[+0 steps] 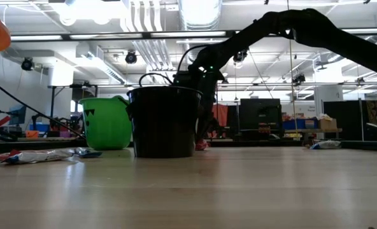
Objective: Sort candy
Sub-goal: Put the red candy pack into the orange bucket
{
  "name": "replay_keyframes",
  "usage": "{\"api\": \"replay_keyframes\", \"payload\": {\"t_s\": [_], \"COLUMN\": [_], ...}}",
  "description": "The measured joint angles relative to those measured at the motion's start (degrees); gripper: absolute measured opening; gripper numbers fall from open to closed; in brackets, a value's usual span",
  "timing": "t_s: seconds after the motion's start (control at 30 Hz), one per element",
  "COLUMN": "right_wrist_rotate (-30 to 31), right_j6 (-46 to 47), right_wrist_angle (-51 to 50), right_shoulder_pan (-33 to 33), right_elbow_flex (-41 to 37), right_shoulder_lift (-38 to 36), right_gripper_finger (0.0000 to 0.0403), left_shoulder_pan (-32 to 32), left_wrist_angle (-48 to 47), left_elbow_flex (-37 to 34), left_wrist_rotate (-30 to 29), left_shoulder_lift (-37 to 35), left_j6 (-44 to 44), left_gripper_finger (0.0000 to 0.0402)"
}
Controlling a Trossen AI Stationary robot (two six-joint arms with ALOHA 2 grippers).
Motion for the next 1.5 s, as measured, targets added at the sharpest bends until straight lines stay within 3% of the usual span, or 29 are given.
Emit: {"api": "replay_keyframes", "payload": {"t_s": [0.37, 0.73, 1.03, 1.27, 1.5], "right_wrist_rotate": [0.35, 0.05, -0.24, -0.31, -0.31], "right_j6": [-0.64, -1.0, 1.04, 5.73, 10.91], "right_wrist_angle": [-3.1, -6.83, -8.84, -8.59, -6.48], "right_shoulder_pan": [-0.28, -0.37, -0.04, 2.35, 7.54], "right_elbow_flex": [-0.15, -0.15, -0.17, -0.17, 0.24], "right_shoulder_lift": [-2.36, -11.41, -19.91, -25.89, -26.72], "right_gripper_finger": [0.0008, 0.0008, 0.0008, 0.0008, 0.0008], "left_shoulder_pan": [0.0, 0.01, 0.01, 0.0, 0.02], "left_wrist_angle": [0.0, -0.04, -0.19, -0.83, -3.19], "left_elbow_flex": [0.0, 0.0, -0.39, -0.42, -0.42], "left_wrist_rotate": [0.42, 0.62, 5.19, 6.5, 7.96], "left_shoulder_lift": [0.02, 0.04, 1.14, 1.82, 0.39], "left_j6": [0.0, 0.0, -0.17, 1.73, 1.77], "left_gripper_finger": [0.0071, 0.0071, 0.0071, 0.0071, 0.0071]}}
